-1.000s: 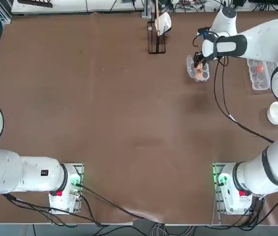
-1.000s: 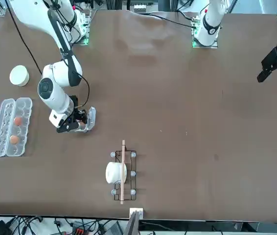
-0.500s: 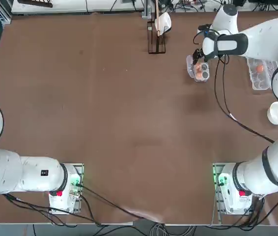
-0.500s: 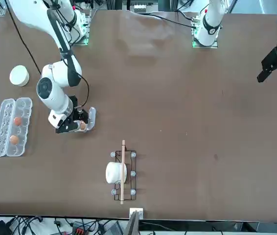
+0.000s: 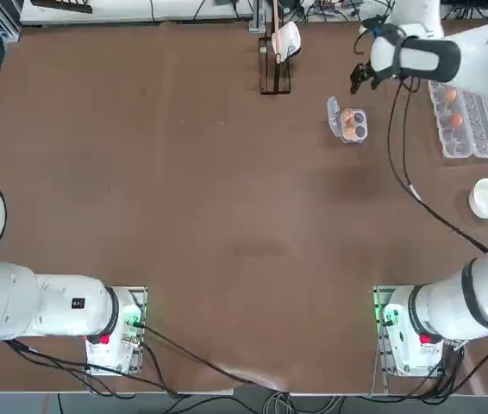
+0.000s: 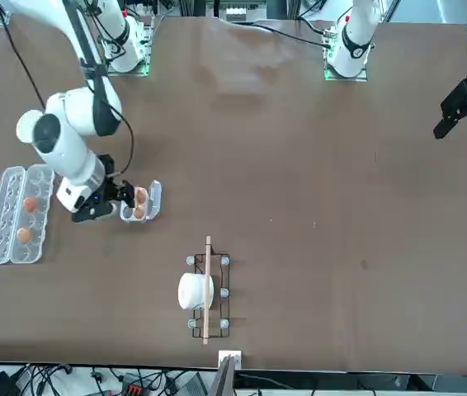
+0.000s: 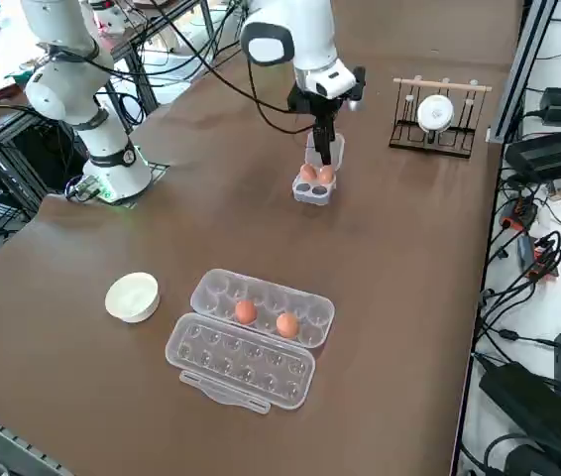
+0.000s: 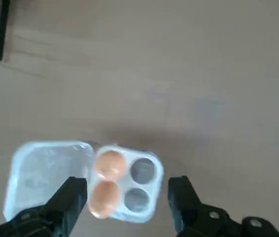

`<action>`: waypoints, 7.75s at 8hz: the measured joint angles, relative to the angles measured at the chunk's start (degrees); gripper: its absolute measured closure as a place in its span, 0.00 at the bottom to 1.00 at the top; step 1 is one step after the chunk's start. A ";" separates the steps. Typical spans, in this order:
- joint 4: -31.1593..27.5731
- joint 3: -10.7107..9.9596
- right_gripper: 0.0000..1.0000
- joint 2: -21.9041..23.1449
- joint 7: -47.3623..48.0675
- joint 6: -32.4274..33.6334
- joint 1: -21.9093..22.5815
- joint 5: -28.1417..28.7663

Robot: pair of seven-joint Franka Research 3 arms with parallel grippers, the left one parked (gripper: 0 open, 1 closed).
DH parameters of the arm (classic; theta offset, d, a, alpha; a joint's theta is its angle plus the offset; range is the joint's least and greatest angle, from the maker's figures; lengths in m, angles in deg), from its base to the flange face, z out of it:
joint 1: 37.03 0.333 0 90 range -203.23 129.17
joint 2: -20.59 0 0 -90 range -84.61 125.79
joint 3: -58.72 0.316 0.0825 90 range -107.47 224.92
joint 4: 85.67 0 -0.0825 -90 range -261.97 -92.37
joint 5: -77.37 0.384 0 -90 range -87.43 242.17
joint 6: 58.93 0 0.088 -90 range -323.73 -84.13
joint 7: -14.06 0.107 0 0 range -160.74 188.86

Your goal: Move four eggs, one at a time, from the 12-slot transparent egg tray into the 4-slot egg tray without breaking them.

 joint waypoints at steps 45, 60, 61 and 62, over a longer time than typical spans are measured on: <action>4.08 -0.65 0.41 -15.97 -97.25 -10.67 -35.52 -4.48; 12.96 1.19 0.44 -5.58 -80.00 21.32 -31.28 -3.27; 12.44 1.35 0.44 -3.97 -74.38 22.84 -28.62 -3.09; 11.35 1.52 0.44 -2.32 -68.15 23.29 -25.43 -2.97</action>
